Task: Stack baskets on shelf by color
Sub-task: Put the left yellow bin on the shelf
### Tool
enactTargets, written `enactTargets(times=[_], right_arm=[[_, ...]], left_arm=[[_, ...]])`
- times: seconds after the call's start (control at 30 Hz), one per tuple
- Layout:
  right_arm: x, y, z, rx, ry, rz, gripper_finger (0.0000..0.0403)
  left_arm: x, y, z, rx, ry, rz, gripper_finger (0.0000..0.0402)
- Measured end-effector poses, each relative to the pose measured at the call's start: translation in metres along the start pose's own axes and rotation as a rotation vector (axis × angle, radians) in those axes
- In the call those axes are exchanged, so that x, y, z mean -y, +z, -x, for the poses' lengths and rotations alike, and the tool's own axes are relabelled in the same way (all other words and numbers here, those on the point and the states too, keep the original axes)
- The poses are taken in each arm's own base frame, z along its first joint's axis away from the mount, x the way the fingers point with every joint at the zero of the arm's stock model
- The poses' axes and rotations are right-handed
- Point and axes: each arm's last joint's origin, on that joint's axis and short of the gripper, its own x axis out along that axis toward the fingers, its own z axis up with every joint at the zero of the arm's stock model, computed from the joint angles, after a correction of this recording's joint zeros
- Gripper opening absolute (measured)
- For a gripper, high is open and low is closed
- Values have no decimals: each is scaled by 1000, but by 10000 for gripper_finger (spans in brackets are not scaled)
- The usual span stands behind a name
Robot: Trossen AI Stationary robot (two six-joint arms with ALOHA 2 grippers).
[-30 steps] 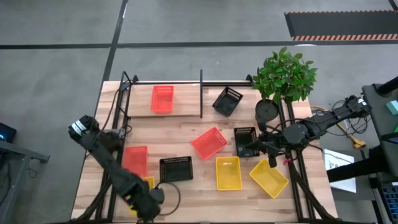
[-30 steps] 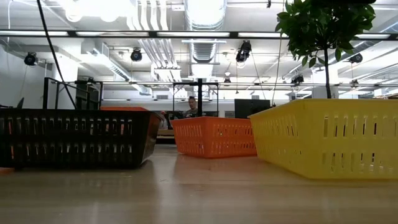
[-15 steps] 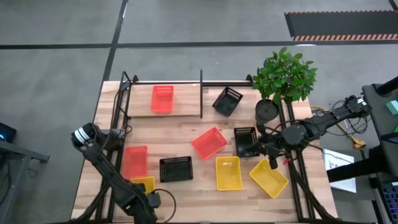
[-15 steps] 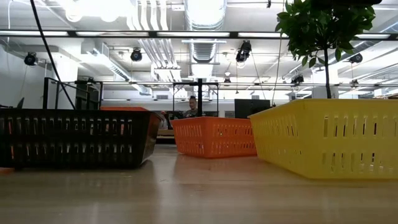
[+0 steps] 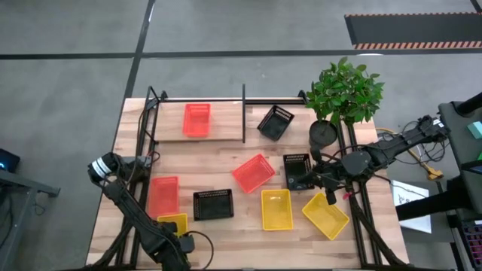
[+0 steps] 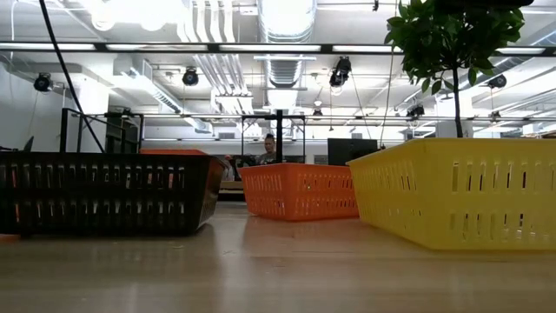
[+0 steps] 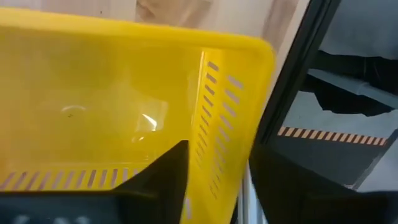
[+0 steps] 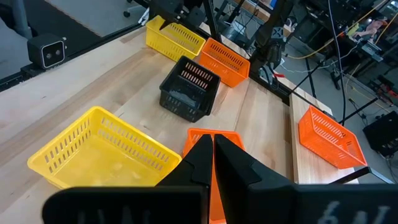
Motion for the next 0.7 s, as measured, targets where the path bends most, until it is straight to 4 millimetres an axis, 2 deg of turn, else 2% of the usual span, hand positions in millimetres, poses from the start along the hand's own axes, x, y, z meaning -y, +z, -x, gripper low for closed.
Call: enactTargets(times=[0.2,0.37,0.53,0.7], right_arm=[[0,0,0,-1,0,2,9],[0,0,0,-1,1,1,9],[0,0,0,-1,0,0,9],[0,0,0,-1,0,1,9]], left_arm=[[0,0,0,2,2,-25,17],[5,0,10,18,-30,-43,6],[11,2,45,46,-79,-43,2],[11,8,95,139,-86,-37,1]])
